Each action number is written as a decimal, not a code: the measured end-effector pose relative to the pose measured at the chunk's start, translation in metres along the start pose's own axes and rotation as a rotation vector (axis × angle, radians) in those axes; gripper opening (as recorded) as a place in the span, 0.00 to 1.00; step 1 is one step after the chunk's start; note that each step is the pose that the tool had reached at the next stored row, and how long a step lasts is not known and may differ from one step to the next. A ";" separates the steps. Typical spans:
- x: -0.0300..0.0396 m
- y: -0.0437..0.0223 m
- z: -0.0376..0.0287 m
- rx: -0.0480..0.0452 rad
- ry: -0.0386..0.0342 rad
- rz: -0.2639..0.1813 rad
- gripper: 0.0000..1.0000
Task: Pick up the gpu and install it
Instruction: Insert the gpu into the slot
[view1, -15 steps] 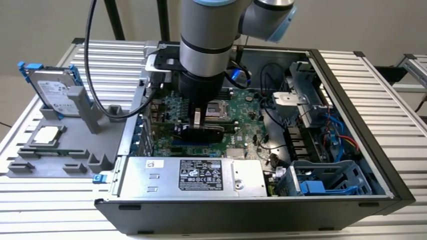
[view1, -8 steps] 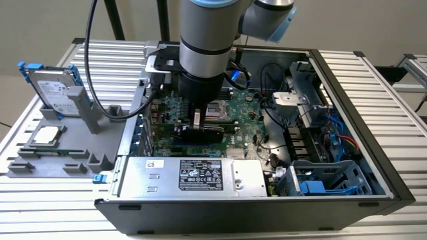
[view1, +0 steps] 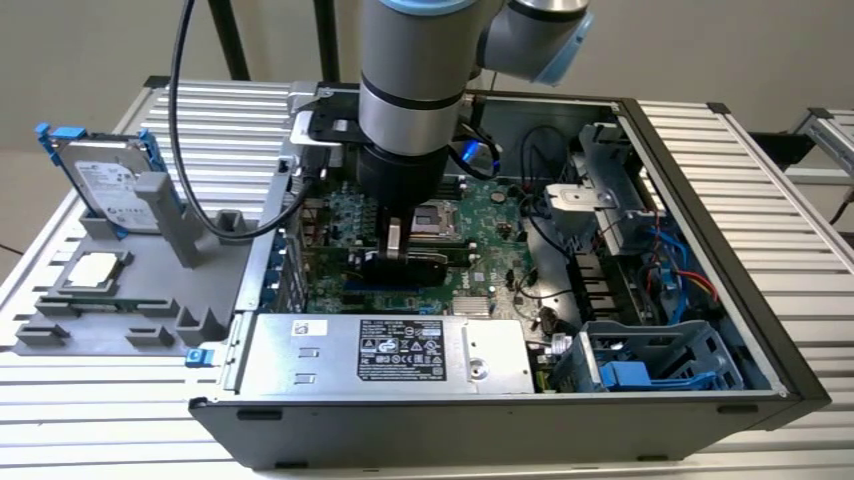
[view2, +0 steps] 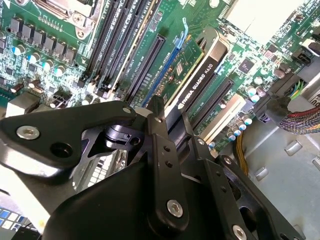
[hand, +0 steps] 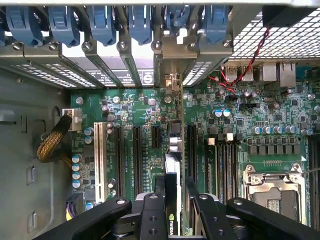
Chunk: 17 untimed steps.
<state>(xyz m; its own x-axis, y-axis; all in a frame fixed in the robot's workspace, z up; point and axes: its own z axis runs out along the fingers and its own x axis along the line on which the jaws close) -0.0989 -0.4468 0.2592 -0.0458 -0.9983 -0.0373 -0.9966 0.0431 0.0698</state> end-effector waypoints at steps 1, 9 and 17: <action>0.0001 0.0000 -0.0002 0.0000 -0.0001 0.000 0.00; 0.0025 0.0002 -0.0014 -0.0004 0.0003 0.000 0.00; 0.0028 0.0036 0.0004 -0.0003 0.0003 0.000 0.00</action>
<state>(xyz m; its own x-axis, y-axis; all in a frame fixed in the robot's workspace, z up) -0.1027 -0.4494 0.2589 -0.0456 -0.9983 -0.0370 -0.9966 0.0429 0.0701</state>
